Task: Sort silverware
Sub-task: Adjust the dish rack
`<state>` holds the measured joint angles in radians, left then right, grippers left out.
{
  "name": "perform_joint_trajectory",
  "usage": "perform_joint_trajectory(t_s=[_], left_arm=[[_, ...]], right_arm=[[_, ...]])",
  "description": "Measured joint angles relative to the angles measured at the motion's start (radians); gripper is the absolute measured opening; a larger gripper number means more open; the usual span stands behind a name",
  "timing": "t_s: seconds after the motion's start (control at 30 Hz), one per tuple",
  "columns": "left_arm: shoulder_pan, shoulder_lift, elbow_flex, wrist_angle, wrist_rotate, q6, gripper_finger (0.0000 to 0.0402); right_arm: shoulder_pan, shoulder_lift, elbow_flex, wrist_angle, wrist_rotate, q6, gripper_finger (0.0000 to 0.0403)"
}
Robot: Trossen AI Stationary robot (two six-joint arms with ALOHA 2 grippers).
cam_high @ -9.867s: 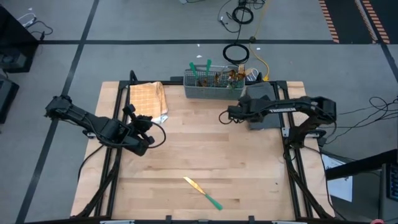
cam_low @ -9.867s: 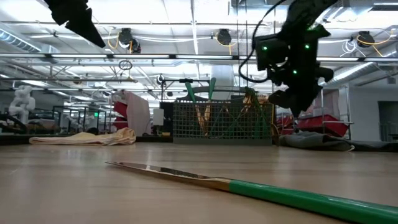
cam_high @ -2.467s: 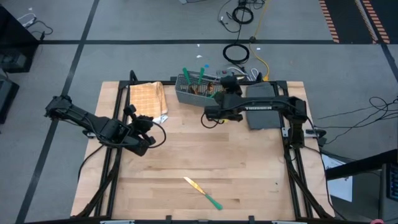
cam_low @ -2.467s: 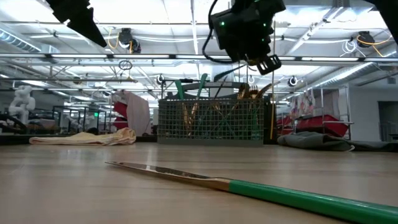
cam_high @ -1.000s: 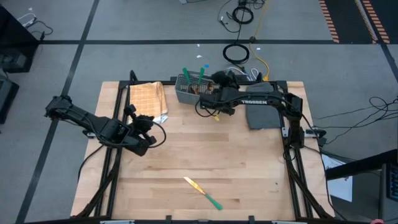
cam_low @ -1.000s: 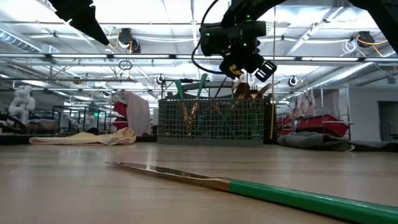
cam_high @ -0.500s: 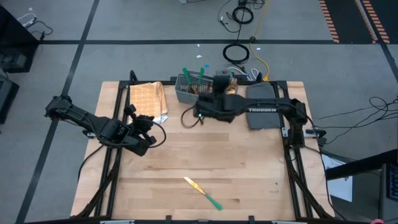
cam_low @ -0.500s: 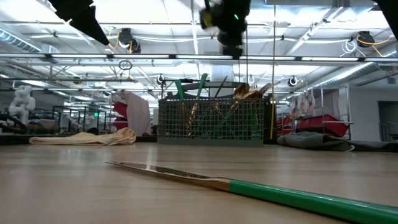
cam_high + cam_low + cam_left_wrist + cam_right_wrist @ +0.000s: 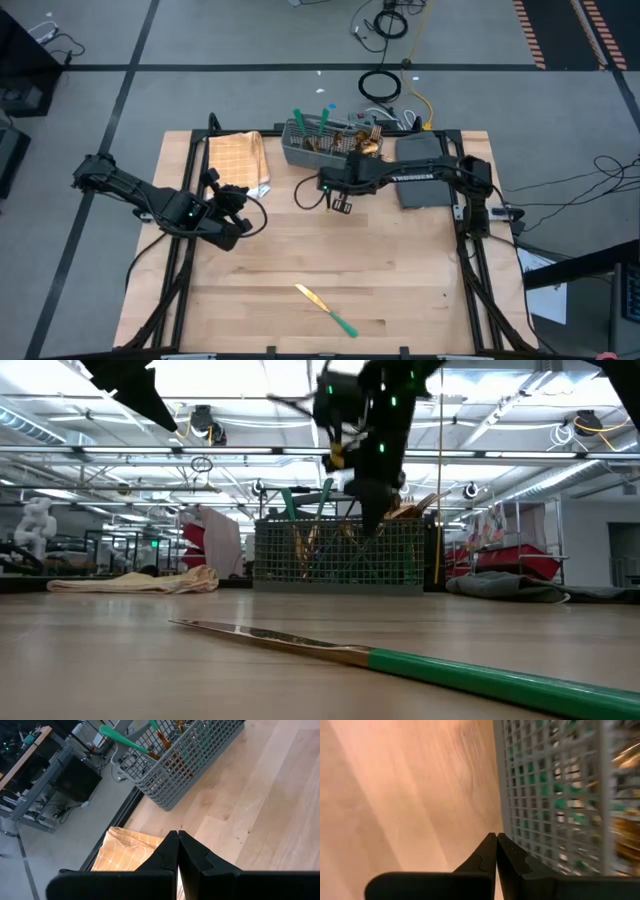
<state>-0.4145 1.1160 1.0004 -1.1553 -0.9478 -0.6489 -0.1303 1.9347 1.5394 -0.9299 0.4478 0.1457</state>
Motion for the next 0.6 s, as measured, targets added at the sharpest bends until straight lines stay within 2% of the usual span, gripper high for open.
perform_joint_trajectory(t_s=[0.23, 0.6], left_arm=[[0.000, 0.000, 0.000, -0.002, 0.000, 0.004, 0.0008], [0.000, 0.000, 0.000, -0.004, -0.015, 0.010, 0.0008]], right_arm=[[-0.094, 0.000, -0.157, 0.197, -0.064, -0.010, 0.0000], [-0.181, -0.001, -0.188, 0.308, -0.062, -0.054, 0.0000]])
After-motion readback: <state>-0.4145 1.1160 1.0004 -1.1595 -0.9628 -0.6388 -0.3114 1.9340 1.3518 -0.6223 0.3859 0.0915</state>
